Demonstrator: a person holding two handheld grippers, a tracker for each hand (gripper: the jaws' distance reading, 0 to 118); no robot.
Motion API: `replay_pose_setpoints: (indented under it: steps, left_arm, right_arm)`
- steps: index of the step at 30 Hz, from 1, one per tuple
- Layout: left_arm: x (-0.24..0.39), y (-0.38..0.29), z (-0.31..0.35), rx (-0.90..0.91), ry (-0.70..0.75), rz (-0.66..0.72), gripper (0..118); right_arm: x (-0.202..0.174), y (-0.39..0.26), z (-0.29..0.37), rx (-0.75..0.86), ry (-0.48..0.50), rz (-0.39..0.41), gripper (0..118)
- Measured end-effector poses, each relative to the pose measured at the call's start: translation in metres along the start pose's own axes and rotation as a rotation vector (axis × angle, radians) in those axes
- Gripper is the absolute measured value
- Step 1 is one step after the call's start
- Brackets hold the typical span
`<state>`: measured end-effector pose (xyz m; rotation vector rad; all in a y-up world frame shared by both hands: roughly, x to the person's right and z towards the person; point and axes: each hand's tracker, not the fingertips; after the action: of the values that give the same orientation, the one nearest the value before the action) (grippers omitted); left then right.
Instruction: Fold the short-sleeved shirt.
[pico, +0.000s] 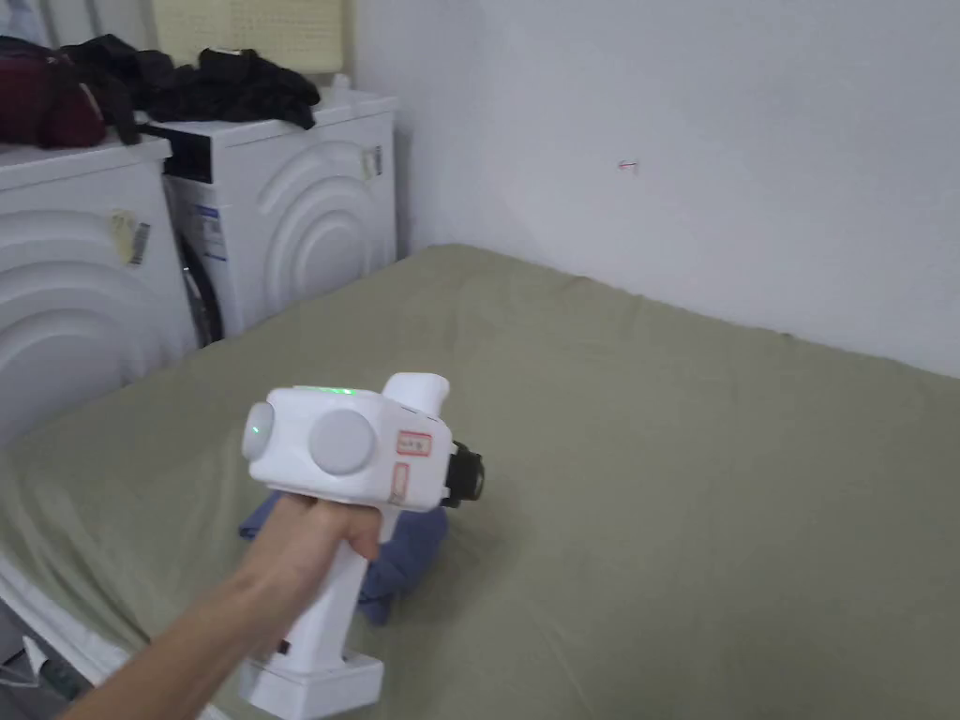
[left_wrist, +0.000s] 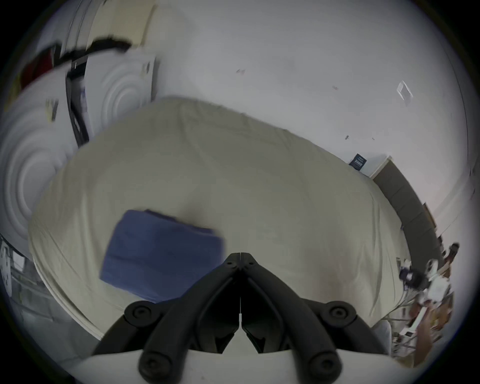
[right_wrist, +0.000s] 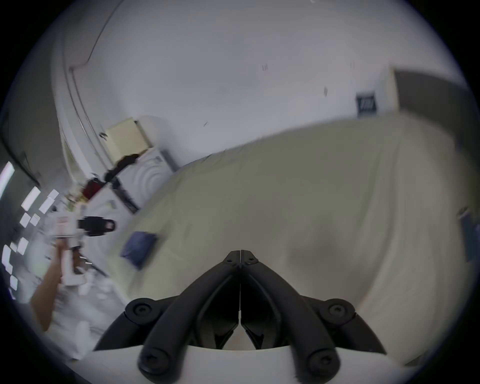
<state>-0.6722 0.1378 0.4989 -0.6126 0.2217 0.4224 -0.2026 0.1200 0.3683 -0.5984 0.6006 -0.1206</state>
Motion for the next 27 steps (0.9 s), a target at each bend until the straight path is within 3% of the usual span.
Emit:
replay_pose_setpoints:
  steps: [3, 5, 7, 9, 10, 12, 13, 15, 17, 23, 26, 27]
  left_arm:
    - [0.087, -0.023, 0.01, 0.104, -0.035, -0.088, 0]
    - [0.128, -0.035, -0.003, 0.2, -0.043, -0.125, 0]
    - [0.163, -0.043, 0.003, 0.243, -0.007, -0.299, 0]
    - [0.208, -0.061, 0.022, 0.359, 0.223, -0.457, 0]
    - [0.213, -0.069, 0.026, 0.37, 0.221, -0.392, 0]
    - [0.222, -0.077, 0.053, 0.353, 0.061, -0.225, 0]
    - [0.227, -0.081, 0.062, 0.349, -0.002, -0.228, 0]
    - [0.232, -0.082, 0.072, 0.368, 0.059, -0.268, 0]
    - [0.232, -0.077, 0.073, 0.388, 0.058, -0.328, 0]
    - [0.233, -0.075, 0.088, 0.409, 0.06, -0.313, 0]
    - [0.232, -0.079, 0.088, 0.407, 0.166, -0.314, 0]
    - [0.229, -0.08, 0.089, 0.423, 0.107, -0.296, 0]
  right_arm:
    - [-0.012, 0.01, 0.016, 0.1, -0.109, 0.071, 1]
    - [-0.037, 0.014, 0.034, 0.2, -0.22, 0.167, 1]
    - [-0.048, 0.016, 0.049, 0.236, -0.283, 0.188, 1]
    - [-0.05, 0.016, 0.065, 0.283, -0.277, 0.2, 1]
    - [-0.051, 0.017, 0.072, 0.297, -0.283, 0.192, 1]
    - [-0.053, 0.014, 0.092, 0.339, -0.29, 0.201, 1]
    - [-0.053, 0.013, 0.098, 0.338, -0.298, 0.208, 1]
    - [-0.054, 0.004, 0.114, 0.369, -0.323, 0.255, 1]
    - [-0.053, 0.002, 0.122, 0.356, -0.322, 0.247, 1]
    - [-0.051, 0.003, 0.129, 0.363, -0.315, 0.235, 1]
    - [-0.049, 0.007, 0.132, 0.373, -0.302, 0.216, 1]
    - [-0.049, 0.006, 0.133, 0.377, -0.305, 0.224, 1]
